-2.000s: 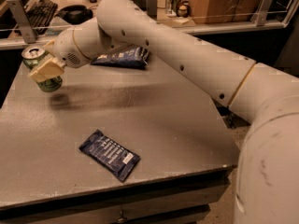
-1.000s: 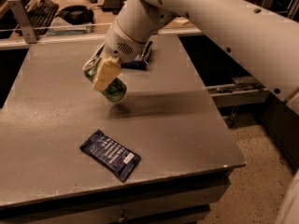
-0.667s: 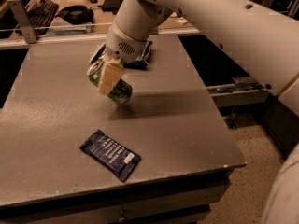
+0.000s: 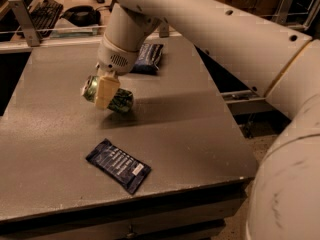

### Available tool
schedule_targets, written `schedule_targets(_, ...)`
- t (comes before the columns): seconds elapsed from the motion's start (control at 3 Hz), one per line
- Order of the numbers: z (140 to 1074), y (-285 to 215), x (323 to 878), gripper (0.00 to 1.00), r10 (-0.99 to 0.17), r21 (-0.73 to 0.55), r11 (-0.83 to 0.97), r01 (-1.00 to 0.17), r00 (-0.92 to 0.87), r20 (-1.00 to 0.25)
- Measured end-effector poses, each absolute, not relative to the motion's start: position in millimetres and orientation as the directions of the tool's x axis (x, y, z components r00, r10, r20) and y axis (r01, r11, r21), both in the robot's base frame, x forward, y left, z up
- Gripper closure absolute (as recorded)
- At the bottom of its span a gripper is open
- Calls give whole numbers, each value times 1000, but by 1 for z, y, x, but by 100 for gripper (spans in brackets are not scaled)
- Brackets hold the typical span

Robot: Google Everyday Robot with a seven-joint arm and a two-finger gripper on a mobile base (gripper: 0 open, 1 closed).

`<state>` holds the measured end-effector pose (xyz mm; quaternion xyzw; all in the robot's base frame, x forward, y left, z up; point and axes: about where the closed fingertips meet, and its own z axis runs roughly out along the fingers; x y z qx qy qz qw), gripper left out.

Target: Knock green can over

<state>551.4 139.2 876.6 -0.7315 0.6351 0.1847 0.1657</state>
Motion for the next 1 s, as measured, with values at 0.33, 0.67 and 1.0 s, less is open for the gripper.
schedule_targets(0.33,869,153,548,13,-863,4,-163,-987,141,-485)
schedule_targets(0.67,865,158,546,0,-857,10,-171,-985,144,-495)
schedule_targets(1.0,862,159,542,0,-850,18,-165,-986,133,-510)
